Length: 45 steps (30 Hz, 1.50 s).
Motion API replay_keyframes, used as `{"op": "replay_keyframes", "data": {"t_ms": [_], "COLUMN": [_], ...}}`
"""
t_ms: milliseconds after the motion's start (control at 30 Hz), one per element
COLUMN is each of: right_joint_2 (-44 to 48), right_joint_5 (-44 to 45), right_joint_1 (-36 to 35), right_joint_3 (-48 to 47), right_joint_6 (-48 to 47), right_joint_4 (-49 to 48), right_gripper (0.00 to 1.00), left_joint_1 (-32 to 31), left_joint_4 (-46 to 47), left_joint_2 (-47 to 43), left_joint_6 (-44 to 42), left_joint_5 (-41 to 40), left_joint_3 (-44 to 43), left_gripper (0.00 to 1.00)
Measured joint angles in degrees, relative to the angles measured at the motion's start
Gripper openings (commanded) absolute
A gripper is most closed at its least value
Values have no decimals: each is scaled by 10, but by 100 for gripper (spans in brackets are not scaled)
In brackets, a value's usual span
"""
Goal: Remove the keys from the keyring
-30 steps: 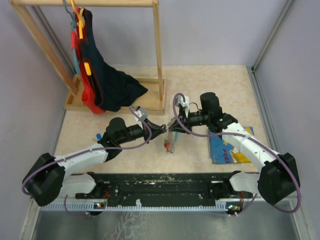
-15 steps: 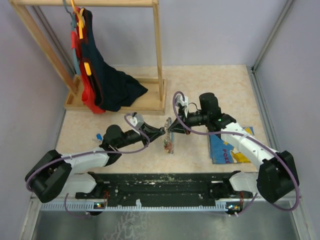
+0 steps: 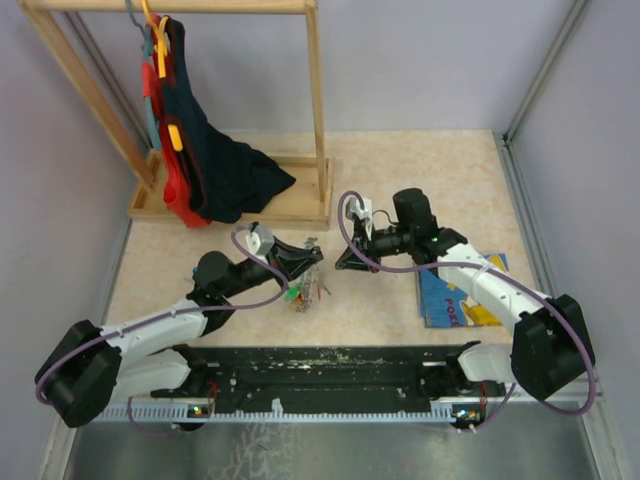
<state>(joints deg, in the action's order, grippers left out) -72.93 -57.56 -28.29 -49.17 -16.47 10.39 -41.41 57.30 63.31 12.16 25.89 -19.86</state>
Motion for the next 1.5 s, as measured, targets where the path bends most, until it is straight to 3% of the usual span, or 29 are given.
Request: {"op": "replay_keyframes", "data": {"t_ms": [167,567,1167,1500], "right_joint_2": [0,1,14,17], "right_joint_5": [-4,-47,-67,-45], "right_joint_1": [-9,-8,-8,-9], "right_joint_3": [0,0,0,0], "right_joint_6": [-10,14,26,26], "right_joint_4": [5,-18,-41,-40], "right_gripper": [0,32,39,35], "left_joint_1": [1,0,0,-6], "left_joint_4": [-50,-115,-110,-110], "left_joint_2": [0,5,42,59], "left_joint_6": [-2,10,87,106], "left_joint_5": [14,32,50,50], "left_joint_3": [-40,-79,-115,-125], "left_gripper": [0,0,0,0]}}
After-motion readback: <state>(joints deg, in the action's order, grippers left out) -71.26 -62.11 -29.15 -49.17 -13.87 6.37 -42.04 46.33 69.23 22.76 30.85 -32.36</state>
